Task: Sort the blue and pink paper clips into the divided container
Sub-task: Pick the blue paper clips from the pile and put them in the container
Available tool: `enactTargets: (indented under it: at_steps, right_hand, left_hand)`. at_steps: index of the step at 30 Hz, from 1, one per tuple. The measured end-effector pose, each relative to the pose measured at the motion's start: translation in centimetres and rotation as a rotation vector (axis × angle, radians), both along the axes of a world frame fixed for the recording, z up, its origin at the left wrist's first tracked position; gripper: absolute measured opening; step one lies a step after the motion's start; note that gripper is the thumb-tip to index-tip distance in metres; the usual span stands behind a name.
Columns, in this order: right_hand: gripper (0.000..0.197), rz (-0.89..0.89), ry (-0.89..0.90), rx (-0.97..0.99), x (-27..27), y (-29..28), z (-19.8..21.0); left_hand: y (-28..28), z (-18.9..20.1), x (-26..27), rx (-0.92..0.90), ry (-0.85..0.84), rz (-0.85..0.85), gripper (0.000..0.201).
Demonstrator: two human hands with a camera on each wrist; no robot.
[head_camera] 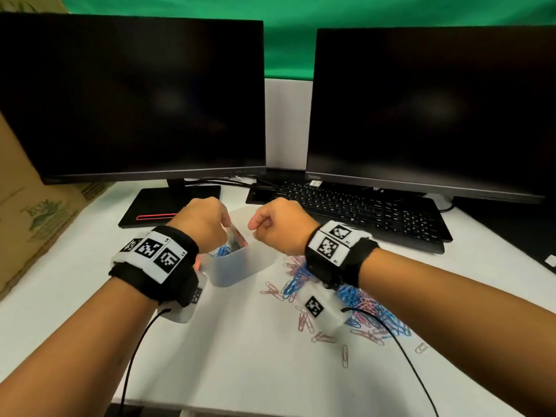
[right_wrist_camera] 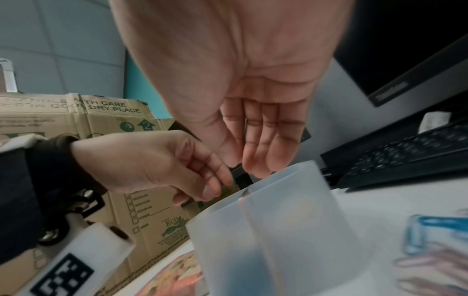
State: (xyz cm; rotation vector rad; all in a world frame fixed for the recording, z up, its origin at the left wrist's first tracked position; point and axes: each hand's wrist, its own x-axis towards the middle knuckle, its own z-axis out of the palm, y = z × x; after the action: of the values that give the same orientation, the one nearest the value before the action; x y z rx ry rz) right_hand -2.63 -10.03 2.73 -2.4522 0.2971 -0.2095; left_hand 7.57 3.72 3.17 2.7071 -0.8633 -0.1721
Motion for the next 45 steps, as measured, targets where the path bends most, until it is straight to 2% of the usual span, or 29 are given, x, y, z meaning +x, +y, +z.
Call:
enactTargets:
  at_steps: [3, 5, 9, 13, 17, 24, 29, 34, 39, 45]
  right_hand:
    - [0.018, 0.025, 0.06, -0.07, -3.6, -2.2, -0.2]
    - [0.02, 0.012, 0.106, -0.121, -6.2, -3.8, -0.9]
    - [0.025, -0.027, 0.236, -0.204, -11.2, -6.2, -2.3]
    - [0.023, -0.024, 0.329, -0.335, -14.0, -6.6, -3.6]
    - [0.022, 0.03, 0.39, -0.356, -14.8, -5.9, -5.0]
    - [0.014, 0.118, 0.383, -0.446, -13.9, -5.7, -6.6]
    - [0.008, 0.106, 0.359, -0.361, -13.5, -5.8, -7.3]
    - [0.011, 0.067, 0.345, -0.25, -13.5, -6.2, -6.5]
    - [0.011, 0.026, 0.337, -0.163, -13.5, -7.2, -6.3]
    - [0.026, -0.022, 0.275, 0.002, -13.8, -8.3, -6.2]
  left_hand:
    - [-0.8, -0.3, -1.9, -0.052, 0.01, -0.108, 0.018]
    - [-1.6, -1.0, -3.7, -0.067, -0.003, -0.208, 0.018]
    - [-3.6, -3.2, -6.4, 0.004, 0.041, -0.358, 0.017]
    - [-5.3, -5.2, -6.9, 0.127, 0.064, -0.362, 0.012]
    - [-6.3, -6.2, -7.5, 0.256, 0.072, -0.349, 0.014]
    - [-6.5, -6.5, -7.7, 0.271, 0.094, -0.343, 0.015]
    - [-5.8, -6.2, -7.1, 0.138, 0.136, -0.327, 0.01]
    - [-4.8, -5.7, -6.8, -0.004, 0.223, -0.355, 0.017]
    - [-4.5, -5.9, -6.6, 0.011, 0.2, -0.372, 0.02]
    - [-5.2, -6.6, -7.1, 0.019, 0.167, -0.433, 0.021]
